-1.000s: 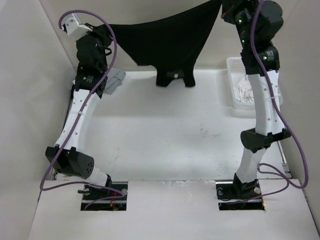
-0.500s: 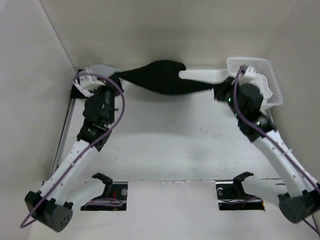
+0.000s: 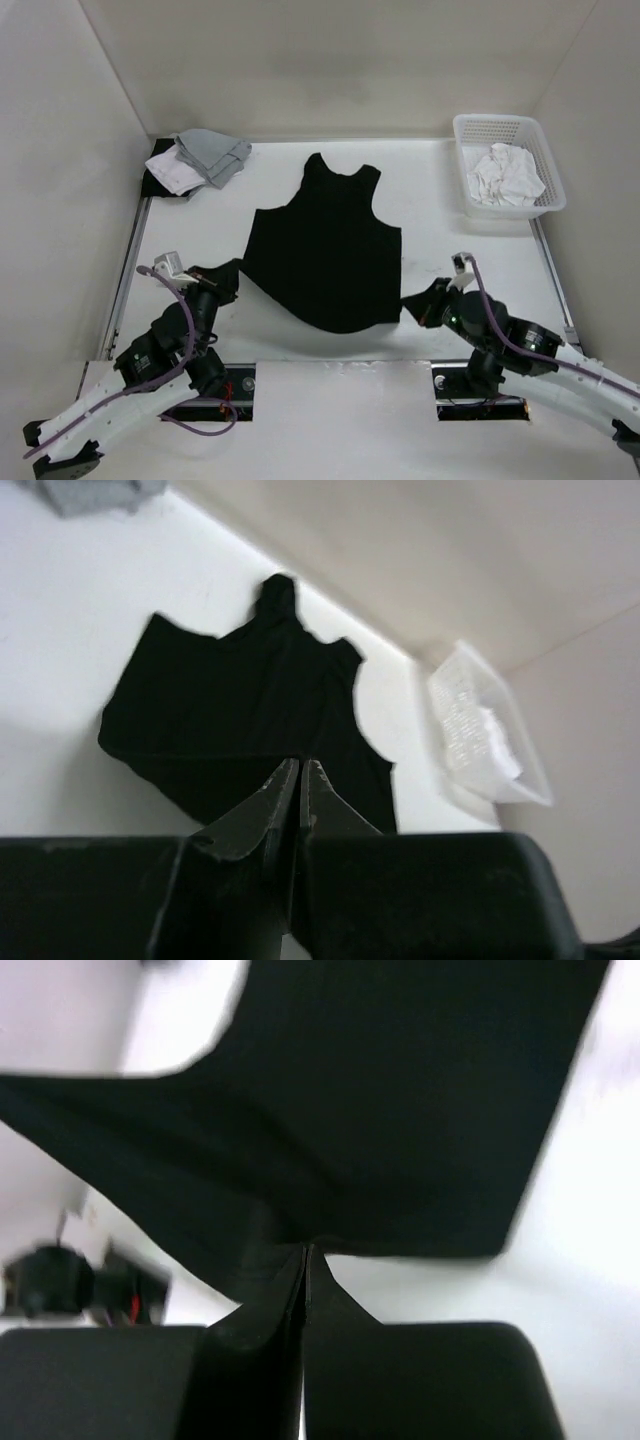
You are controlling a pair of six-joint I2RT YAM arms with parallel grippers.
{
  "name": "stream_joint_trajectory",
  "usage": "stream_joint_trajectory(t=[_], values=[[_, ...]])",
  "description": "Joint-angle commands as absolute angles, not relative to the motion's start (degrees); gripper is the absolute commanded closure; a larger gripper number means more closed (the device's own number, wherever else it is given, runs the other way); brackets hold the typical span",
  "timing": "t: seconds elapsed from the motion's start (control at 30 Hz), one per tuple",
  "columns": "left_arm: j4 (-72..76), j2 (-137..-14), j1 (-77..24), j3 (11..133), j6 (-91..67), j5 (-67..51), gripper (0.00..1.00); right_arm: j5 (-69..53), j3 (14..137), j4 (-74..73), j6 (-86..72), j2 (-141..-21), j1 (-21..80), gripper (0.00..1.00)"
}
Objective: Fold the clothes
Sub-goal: Flatten the tank top out, then fold the tank top
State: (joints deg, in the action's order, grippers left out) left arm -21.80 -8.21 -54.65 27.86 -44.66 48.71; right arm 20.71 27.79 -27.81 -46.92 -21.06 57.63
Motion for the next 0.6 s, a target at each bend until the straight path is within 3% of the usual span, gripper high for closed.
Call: stream_joint_trajectory(t=[0.0, 0.1, 0.17, 0.27, 0.37, 0.57], values=[[-38.4, -10.2, -56.7, 28.6, -56.7, 54.9, 0.97, 27.7, 25.9, -37.0, -60.2, -20.2, 64.8, 1.00], [-36.1, -15.6, -56.0, 29.0, -57.7, 56.6, 0.96, 33.2, 27.5, -37.0, -61.4, -24.5, 68.5, 1.00], [-29.0, -21.8, -55.1, 29.8, -54.2, 57.1, 0.95, 34.4, 30.2, -34.1, -57.1, -30.6, 65.5, 1.00], [-11.9, -33.6, -50.9, 30.9, -44.4, 54.6, 0.96, 29.5, 33.6, -24.7, -47.8, -39.2, 55.3, 1.00], [6.0, -47.0, -40.7, 34.0, -35.5, 43.9, 0.97, 22.5, 36.5, -14.4, -39.9, -46.2, 41.9, 1.00], [13.2, -69.0, -22.6, 49.0, -38.7, 30.2, 0.97, 9.3, 47.2, -1.8, -35.1, -65.7, 21.4, 1.00]])
